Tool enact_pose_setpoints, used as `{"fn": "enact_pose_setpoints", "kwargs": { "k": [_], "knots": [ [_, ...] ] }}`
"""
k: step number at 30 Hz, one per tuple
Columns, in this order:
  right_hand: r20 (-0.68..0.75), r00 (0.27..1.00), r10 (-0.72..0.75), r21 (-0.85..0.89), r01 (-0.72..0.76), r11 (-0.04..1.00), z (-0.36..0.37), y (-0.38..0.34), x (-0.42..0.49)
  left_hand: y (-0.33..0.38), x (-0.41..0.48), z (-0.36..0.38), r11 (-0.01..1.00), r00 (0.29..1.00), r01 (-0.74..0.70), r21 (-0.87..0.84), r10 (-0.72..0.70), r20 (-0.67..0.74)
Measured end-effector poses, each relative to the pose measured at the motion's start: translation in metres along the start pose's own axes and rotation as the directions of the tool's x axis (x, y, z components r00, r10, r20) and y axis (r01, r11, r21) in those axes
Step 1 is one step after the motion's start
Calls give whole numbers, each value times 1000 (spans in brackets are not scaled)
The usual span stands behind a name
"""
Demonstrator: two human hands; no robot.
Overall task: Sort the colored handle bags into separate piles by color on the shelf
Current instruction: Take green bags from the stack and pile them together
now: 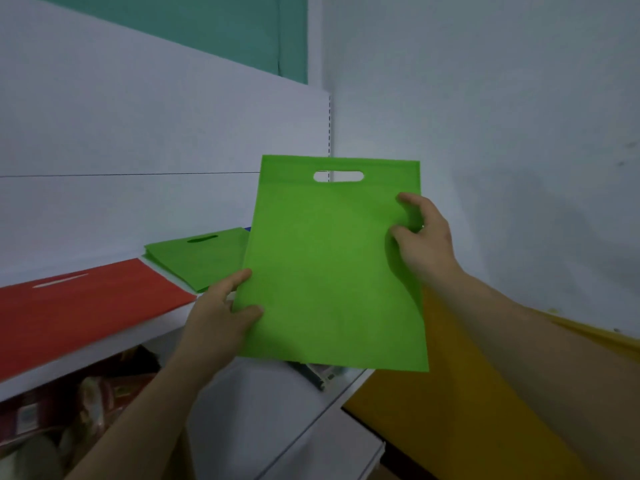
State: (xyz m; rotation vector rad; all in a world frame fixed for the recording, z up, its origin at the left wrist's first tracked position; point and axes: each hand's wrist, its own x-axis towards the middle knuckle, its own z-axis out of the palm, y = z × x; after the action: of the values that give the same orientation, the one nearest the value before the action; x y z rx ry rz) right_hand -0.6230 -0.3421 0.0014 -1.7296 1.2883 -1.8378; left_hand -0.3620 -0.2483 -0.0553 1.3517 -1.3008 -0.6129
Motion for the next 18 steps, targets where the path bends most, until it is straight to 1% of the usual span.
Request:
{"fn": "enact_pose_setpoints", "kwargs": {
  "k": [4, 7, 10, 13, 15, 18],
  "knots": [
    [47, 998, 28, 44, -30, 999, 51, 9, 33, -15, 39, -17, 994, 1000, -6, 111, 9, -30],
    [91, 996, 19, 64, -25, 998, 88, 19, 52, -22, 56, -30, 961, 999, -20, 277, 29, -30],
    [171, 985, 28, 98, -45, 994, 122, 27, 67, -25, 65, -42, 878, 996, -39, 476, 71, -48],
    [273, 962, 14, 108, -45, 993, 156, 35, 81, -24, 70, -48, 770, 994, -52, 636, 98, -38],
    [349, 937, -11, 114, -30, 993, 177, 41, 92, -21, 73, -49, 717, 992, -48, 695, 115, -51],
    [437, 898, -55, 106, 10, 994, 207, 49, 112, -17, 80, -44, 674, 984, -19, 738, 144, -105]
  ]
}}
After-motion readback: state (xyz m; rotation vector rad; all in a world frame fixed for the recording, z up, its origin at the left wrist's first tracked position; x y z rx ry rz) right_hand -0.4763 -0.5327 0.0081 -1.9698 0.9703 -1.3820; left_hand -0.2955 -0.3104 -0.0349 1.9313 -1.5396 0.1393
